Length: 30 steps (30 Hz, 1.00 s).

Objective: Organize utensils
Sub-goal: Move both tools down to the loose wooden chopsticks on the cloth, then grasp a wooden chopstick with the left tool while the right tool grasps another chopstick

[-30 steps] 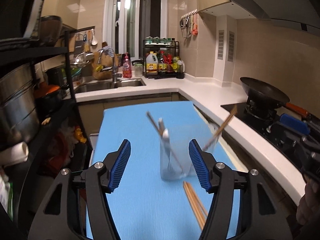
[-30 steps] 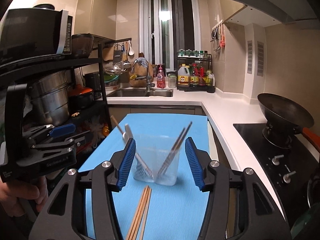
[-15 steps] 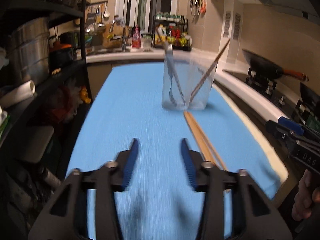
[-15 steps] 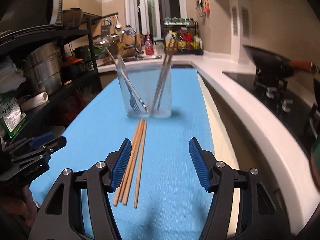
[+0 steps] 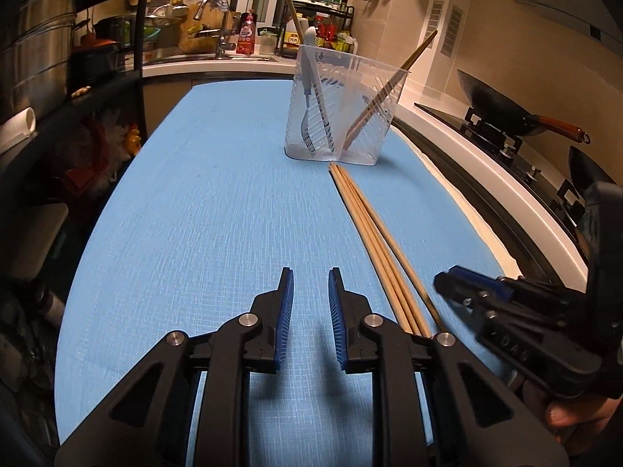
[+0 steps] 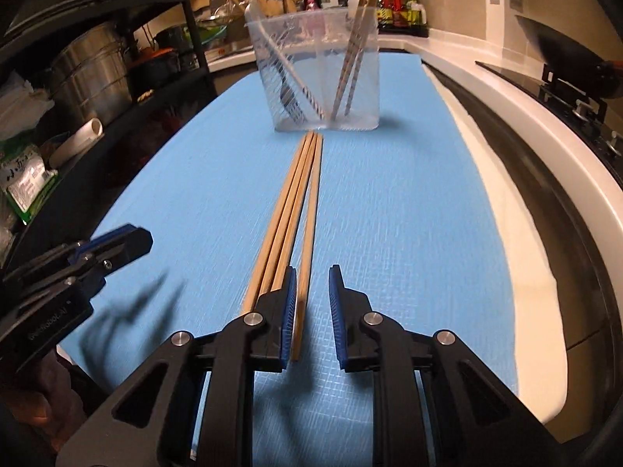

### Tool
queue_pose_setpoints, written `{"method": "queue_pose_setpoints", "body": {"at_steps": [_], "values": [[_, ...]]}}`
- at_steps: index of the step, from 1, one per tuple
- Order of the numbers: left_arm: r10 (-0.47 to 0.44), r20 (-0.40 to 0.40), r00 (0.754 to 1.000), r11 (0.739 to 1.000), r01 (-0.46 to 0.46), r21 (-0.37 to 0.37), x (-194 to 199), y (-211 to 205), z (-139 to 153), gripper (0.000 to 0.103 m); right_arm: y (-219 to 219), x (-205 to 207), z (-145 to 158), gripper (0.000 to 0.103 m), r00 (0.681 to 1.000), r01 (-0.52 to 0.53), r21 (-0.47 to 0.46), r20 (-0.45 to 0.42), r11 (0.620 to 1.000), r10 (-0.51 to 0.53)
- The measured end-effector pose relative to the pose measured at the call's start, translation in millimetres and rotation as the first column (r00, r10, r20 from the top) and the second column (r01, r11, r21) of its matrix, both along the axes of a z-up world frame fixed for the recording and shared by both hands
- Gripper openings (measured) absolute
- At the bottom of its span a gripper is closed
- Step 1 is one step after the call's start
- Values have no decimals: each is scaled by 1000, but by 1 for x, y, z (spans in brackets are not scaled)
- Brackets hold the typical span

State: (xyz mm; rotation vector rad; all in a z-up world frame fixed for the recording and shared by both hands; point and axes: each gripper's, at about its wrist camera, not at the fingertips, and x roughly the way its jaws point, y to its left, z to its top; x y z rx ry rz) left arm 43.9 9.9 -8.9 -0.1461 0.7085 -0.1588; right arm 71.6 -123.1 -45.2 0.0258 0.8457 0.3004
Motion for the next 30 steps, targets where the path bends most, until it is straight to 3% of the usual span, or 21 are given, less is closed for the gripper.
{"method": "queue_pose_setpoints", "body": {"at_steps": [6,9,18,23,30], "values": [[-23,-7,1000,1000,23,-14,1,-4,-1,19,6,1,-9,17,1000,-6,-58,-24,998,4],[-56,-19,998,998,55,-38,3,-10,-6,19,2,0,-8,6,1000,2,-60,-31,998,-4],[-146,-77,986,986,138,-93,14,-46,-23,19,-34,-6,-6,6,991,118,-83,-56,990,-123],[-128,-108,986,991,123,-47,20,-60,-31,19,-33,-7,-5,6,991,114,-79,-54,990,-119],[-103,-125,987,989,116,96,20,-74,-27,16,-32,-7,-6,6,990,120,-78,-58,990,-125]]}}
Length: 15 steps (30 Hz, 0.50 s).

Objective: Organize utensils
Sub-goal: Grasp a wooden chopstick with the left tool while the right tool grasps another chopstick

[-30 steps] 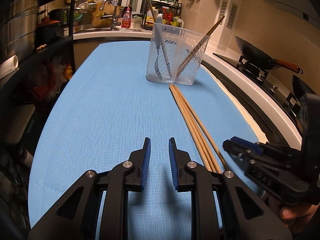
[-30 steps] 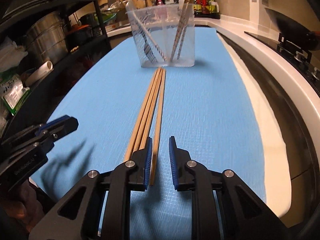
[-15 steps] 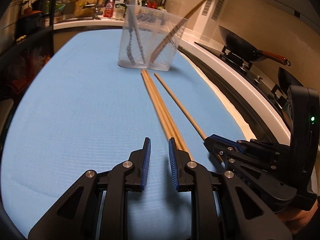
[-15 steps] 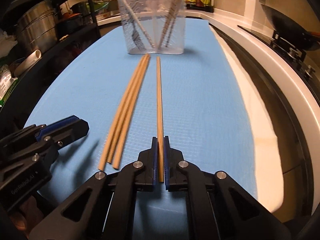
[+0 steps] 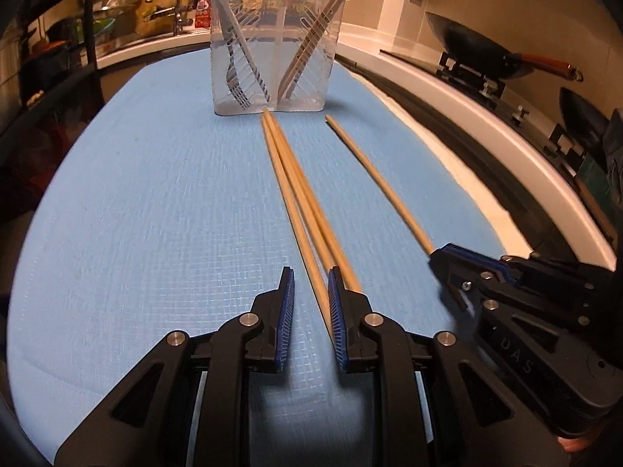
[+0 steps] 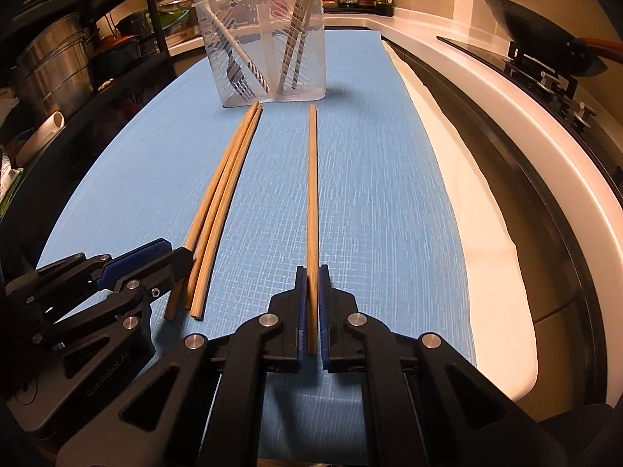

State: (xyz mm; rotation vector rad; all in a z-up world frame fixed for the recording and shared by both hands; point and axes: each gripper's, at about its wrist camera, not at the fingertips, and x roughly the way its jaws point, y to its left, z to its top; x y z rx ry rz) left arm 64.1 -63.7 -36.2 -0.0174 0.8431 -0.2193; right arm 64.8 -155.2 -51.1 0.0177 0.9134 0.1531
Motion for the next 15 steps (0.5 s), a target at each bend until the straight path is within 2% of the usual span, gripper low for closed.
{"method": "queue_pose_setpoints", "body": {"at_steps": [2,4,15], "values": [[26,7,1000,999,-26,39,-1,2,0,10,0,0,0,6,1000,0,0,0,1000,0],[64,20,998,995,-65,80,-3,9,0,10,1,1,0,6,1000,-1,-5,1,1000,1],[204,39,978,976,-207,74,-9,61,1,7,12,-2,-1,6,1000,-21,-10,17,1000,22]]}}
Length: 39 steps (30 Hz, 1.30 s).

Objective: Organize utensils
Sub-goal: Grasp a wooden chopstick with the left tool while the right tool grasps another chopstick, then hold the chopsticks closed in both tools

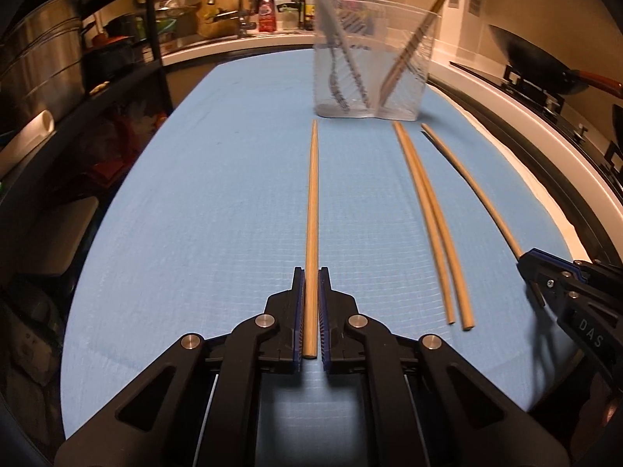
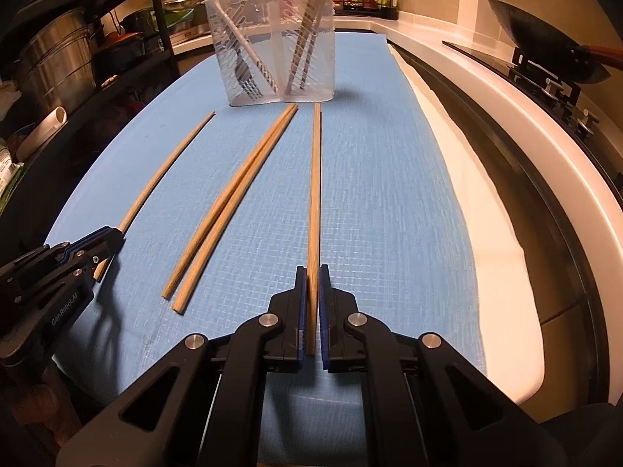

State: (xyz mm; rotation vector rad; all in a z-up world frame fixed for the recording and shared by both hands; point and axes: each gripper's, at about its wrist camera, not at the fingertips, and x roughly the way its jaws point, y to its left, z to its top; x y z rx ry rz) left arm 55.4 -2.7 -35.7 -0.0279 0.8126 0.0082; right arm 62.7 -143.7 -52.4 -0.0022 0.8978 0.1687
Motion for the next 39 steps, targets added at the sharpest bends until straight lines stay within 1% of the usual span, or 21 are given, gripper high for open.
{"method": "queue_pose_setpoints", "body": {"at_steps": [3,6,10,15,22,39], "values": [[-5,6,1000,1000,5,-16,-1,3,0,7,7,-2,0,7,1000,-19,-9,8,1000,20],[-19,12,1000,1000,19,-9,1,2,0,7,8,-2,-1,7,1000,-18,-6,12,1000,18],[-9,17,1000,999,9,-33,6,4,0,7,8,-2,-1,7,1000,-18,-3,14,1000,18],[-14,25,1000,1000,15,-8,8,1,-1,7,9,-2,-1,7,1000,-16,-4,19,1000,16],[-17,30,999,1000,18,-15,5,4,-2,7,9,-2,-1,7,1000,-13,-3,25,1000,13],[-23,42,999,1000,24,-14,6,4,-2,7,19,-4,-2,8,997,-9,-32,78,999,11]]}}
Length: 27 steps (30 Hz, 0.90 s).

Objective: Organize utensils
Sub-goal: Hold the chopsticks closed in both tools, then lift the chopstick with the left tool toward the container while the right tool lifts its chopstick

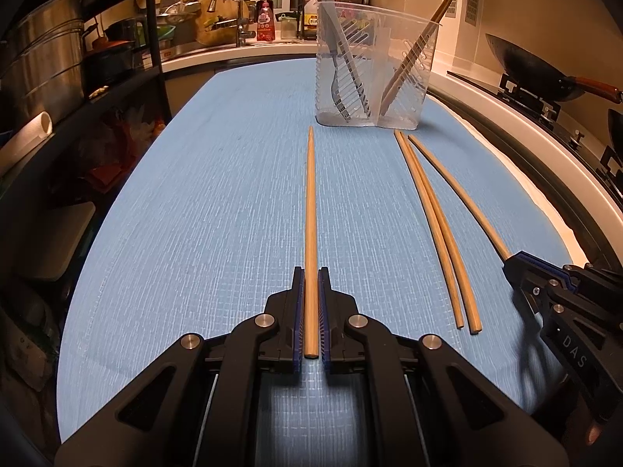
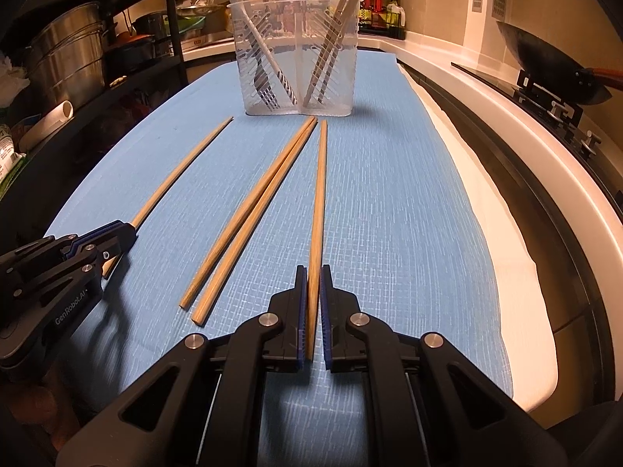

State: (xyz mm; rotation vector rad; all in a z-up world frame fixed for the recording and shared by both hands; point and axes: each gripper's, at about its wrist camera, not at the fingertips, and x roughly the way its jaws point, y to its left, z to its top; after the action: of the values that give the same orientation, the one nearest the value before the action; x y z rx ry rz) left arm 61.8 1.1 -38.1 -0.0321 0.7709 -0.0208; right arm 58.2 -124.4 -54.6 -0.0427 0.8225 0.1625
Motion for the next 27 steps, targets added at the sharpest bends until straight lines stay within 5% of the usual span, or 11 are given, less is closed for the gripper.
{"method": "queue_pose_setpoints", "body": {"at_steps": [18,27], "values": [[-8,15,1000,1000,8,-30,-1,3,1,7,5,-5,-2,6,998,34,-2,54,999,-34],[-14,87,996,999,17,-31,-23,3,20,7,-3,-19,11,6,995,41,31,85,999,-44]]}}
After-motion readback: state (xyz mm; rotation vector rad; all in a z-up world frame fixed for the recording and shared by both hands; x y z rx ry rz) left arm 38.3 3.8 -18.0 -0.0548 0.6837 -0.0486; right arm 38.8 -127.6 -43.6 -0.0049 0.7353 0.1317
